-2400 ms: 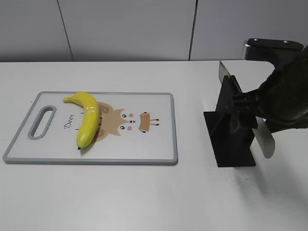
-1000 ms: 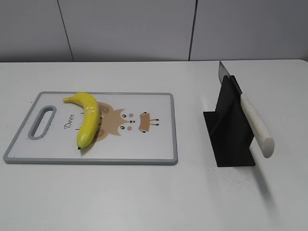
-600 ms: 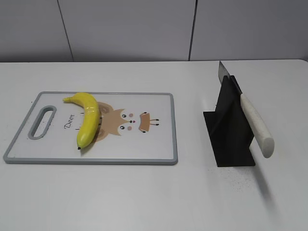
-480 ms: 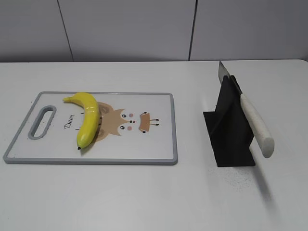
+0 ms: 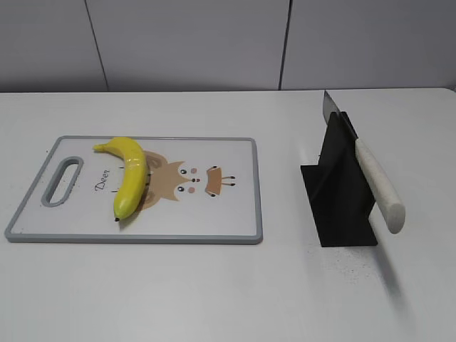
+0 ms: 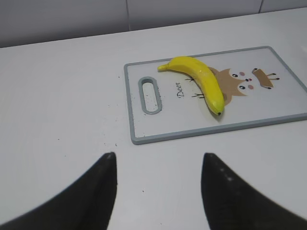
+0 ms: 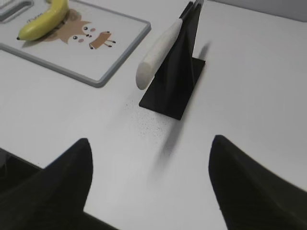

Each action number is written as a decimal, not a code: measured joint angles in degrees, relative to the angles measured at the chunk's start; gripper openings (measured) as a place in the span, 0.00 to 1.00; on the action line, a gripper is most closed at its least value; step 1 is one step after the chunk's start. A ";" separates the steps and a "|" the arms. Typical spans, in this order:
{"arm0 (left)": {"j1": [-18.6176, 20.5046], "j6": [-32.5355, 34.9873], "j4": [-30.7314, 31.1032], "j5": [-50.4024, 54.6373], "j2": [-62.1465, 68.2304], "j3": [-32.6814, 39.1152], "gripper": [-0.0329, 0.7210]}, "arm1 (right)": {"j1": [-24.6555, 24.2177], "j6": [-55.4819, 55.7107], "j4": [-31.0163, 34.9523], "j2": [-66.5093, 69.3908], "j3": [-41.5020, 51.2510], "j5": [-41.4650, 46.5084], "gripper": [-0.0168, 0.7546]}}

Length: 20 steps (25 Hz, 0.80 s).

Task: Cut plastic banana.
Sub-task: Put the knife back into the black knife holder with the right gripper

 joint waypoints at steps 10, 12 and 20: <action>0.36 0.00 -0.18 0.00 0.00 0.00 0.68 | 0.00 -0.05 0.33 -0.56 0.00 0.02 0.79; 0.36 0.00 -0.18 0.00 0.00 0.00 0.67 | -0.40 -0.05 0.33 -0.56 0.00 0.02 0.79; 0.36 0.00 -0.18 0.00 0.00 0.00 0.66 | -15.27 -0.06 0.51 -0.56 0.00 0.02 0.79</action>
